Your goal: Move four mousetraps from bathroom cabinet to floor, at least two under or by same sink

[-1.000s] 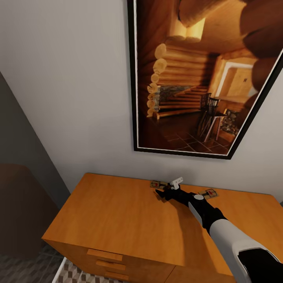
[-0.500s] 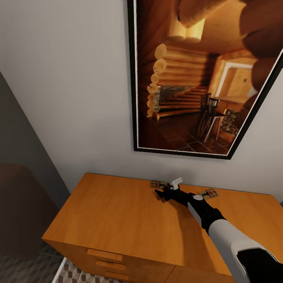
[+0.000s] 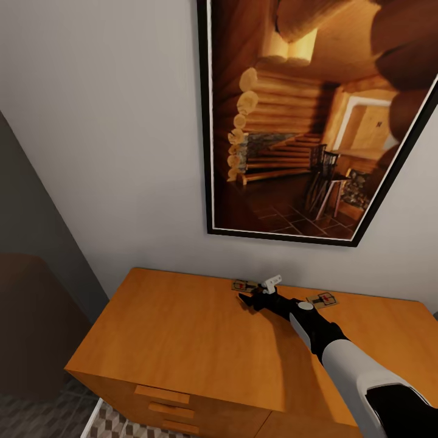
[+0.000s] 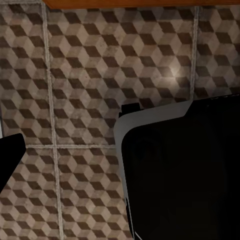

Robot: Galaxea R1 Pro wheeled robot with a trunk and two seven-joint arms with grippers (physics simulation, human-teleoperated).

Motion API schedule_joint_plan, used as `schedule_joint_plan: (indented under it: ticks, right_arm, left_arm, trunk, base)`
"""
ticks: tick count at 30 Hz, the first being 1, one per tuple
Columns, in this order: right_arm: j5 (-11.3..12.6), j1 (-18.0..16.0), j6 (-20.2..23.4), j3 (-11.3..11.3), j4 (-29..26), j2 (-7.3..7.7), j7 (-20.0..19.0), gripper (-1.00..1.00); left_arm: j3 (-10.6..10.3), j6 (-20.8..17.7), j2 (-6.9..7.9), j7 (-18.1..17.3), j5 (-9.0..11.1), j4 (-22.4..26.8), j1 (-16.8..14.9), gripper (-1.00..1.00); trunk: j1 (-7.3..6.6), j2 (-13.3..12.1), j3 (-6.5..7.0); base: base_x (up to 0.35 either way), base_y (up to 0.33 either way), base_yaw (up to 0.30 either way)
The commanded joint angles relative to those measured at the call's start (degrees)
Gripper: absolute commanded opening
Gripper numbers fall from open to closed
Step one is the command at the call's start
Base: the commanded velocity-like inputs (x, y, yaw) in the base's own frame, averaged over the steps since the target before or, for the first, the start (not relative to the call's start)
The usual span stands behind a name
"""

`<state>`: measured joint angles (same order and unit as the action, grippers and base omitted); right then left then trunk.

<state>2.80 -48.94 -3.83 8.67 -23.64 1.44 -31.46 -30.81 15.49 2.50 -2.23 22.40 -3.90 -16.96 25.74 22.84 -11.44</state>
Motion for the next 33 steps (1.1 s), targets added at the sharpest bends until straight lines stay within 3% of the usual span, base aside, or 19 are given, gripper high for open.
schedule_joint_plan:
  ticks: [1,18,33]
  right_arm:
    - [-0.42,-0.02,-0.3,0.73,0.44,-0.15,-0.09,1.0]
    - [-0.6,-0.02,-0.31,0.74,2.23,-2.58,-0.09,1.0]
    - [-0.7,-0.02,-2.35,0.65,2.55,-1.43,-0.09,1.0]
  left_arm:
    - [-0.48,0.36,-0.04,-0.24,0.55,-0.23,-0.09,1.0]
    - [-0.48,0.34,-0.04,-0.24,0.55,-0.23,-0.09,1.0]
    - [-0.48,0.34,-0.04,-0.24,0.54,-0.23,-0.09,1.0]
  trunk:
    - [0.04,0.08,-0.12]
    - [0.04,0.08,-0.12]
    - [0.04,0.08,-0.12]
  base:
    - [0.0,0.0,0.0]
    - [0.0,0.0,0.0]
    - [0.0,0.0,0.0]
